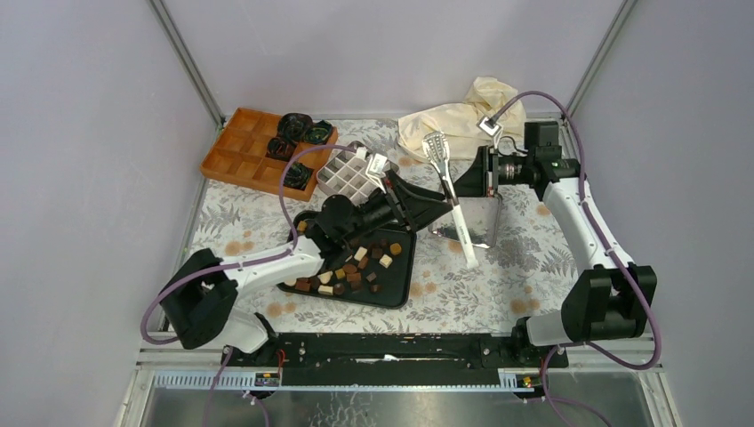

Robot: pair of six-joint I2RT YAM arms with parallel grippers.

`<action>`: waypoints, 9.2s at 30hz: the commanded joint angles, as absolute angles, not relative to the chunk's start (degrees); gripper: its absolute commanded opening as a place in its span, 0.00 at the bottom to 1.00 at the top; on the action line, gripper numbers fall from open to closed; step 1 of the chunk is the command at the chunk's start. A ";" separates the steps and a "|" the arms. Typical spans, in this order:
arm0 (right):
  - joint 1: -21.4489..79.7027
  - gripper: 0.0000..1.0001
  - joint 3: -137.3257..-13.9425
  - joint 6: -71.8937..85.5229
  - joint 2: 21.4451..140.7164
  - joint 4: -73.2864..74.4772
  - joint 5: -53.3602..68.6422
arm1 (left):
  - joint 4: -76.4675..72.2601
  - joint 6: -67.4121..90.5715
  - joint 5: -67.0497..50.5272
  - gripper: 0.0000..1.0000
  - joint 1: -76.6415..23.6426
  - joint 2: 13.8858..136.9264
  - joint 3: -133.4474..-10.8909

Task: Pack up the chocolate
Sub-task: Pick up the clamp from the center of the board, then adjust the clamp.

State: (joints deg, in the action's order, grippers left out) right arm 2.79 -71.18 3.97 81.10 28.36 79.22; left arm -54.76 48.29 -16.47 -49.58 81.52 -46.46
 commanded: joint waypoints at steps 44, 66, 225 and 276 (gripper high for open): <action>4.23 1.00 -76.38 -46.56 72.97 66.93 82.95 | -80.07 51.58 -8.42 0.00 -47.18 78.74 -40.51; 11.64 0.95 -77.56 -7.00 77.64 40.50 81.35 | -88.36 49.73 3.22 0.00 -51.85 87.45 -47.79; 11.51 0.39 -73.62 7.58 75.50 25.46 83.53 | -82.62 55.67 7.24 0.35 -51.33 85.98 -43.36; 10.90 0.32 -70.96 17.60 74.25 15.67 87.26 | -81.88 53.53 10.20 0.90 -51.77 80.61 -37.91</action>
State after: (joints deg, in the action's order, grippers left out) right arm 11.57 -70.54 14.85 75.77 19.81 84.60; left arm -80.01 56.27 7.05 -51.40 85.38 -40.84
